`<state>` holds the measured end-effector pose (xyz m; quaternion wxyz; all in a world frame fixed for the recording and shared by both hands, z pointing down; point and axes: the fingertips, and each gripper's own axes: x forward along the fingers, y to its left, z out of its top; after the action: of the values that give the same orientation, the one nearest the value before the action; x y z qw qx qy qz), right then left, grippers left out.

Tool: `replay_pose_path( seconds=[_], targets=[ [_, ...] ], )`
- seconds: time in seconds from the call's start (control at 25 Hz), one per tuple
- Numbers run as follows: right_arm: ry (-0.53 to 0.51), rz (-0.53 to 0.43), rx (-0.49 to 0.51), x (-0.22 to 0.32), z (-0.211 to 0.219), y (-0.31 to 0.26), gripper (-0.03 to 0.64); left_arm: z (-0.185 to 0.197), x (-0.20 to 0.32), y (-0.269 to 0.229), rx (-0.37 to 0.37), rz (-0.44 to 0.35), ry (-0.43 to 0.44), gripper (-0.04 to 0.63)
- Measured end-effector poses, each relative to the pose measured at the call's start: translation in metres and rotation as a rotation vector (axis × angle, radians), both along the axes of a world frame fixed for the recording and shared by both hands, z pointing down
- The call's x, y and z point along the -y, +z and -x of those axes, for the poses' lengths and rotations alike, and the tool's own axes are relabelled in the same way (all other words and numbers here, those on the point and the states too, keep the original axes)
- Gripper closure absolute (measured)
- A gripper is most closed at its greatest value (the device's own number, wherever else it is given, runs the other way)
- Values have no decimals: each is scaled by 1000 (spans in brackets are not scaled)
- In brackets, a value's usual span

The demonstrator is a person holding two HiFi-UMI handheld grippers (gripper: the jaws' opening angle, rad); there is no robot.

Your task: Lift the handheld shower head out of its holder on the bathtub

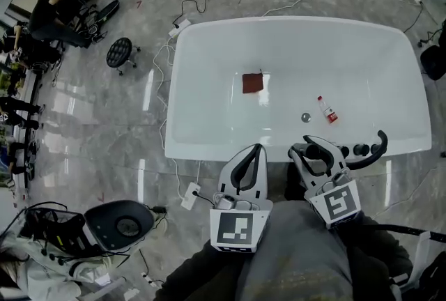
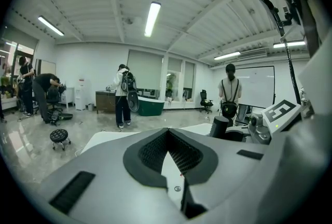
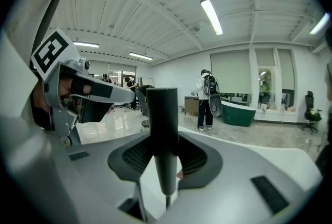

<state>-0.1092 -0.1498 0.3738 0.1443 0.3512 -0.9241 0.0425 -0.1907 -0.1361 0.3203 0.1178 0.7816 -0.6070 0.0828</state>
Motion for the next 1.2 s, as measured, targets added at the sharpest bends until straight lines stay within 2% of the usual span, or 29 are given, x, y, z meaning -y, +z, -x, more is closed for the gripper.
replay_pose_path(
  seconds=[0.4, 0.8, 1.2],
  targets=[
    [4, -9, -7, 3, 0, -9, 477, -3, 5, -6, 2, -10, 31, 592],
    [28, -66, 25, 2, 8, -33, 477, 4, 8, -13, -7, -65, 54, 592],
    [83, -180, 104, 18, 15, -111, 477, 17, 25, -38, -20, -121, 96, 592]
  ],
)
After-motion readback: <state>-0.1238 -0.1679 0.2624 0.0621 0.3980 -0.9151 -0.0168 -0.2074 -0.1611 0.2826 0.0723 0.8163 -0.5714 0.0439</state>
